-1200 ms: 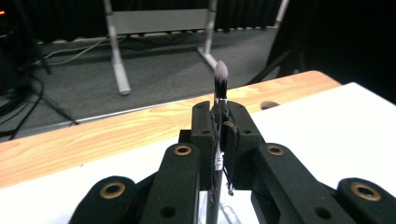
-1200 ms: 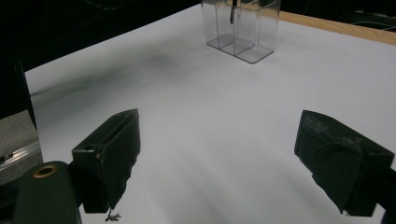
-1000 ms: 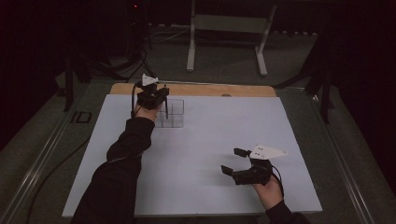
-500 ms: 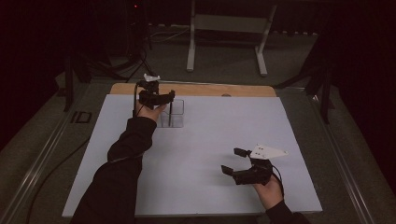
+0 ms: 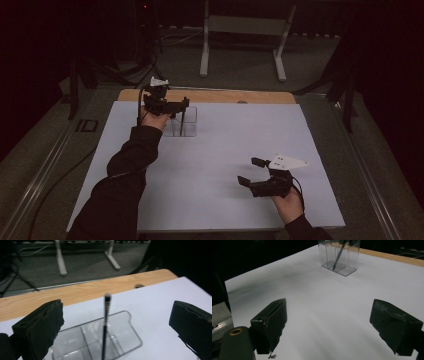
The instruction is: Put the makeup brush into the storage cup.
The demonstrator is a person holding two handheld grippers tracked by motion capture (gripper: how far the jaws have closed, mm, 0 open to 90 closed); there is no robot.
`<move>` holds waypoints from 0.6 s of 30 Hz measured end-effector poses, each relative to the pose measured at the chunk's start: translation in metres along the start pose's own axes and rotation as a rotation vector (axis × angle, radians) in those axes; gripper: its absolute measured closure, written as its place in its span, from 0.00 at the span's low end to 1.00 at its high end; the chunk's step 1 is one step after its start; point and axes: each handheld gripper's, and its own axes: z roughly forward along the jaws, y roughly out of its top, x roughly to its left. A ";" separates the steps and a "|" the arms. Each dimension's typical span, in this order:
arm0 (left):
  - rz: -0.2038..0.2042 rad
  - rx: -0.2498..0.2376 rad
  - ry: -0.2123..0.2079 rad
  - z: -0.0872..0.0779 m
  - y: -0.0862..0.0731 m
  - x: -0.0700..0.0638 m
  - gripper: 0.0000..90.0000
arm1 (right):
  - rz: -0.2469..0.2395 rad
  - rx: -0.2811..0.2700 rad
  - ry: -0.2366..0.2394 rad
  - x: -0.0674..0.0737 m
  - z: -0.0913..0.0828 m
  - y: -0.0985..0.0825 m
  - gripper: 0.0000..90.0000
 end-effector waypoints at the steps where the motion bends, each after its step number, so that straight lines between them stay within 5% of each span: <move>1: 0.002 0.004 -0.020 -0.001 0.000 0.000 0.01 | 0.002 -0.001 0.000 0.000 0.000 0.000 0.16; 8: 0.061 0.002 -0.065 -0.013 -0.009 -0.007 0.01 | 0.002 -0.002 -0.003 -0.001 -0.001 0.000 0.16; 12: 0.116 -0.003 -0.137 -0.019 -0.017 -0.012 0.01 | 0.005 0.002 -0.003 -0.001 -0.001 0.001 0.16; 18: 0.131 -0.003 -0.202 -0.036 -0.027 -0.014 0.02 | 0.006 -0.008 -0.006 -0.001 -0.004 0.001 0.16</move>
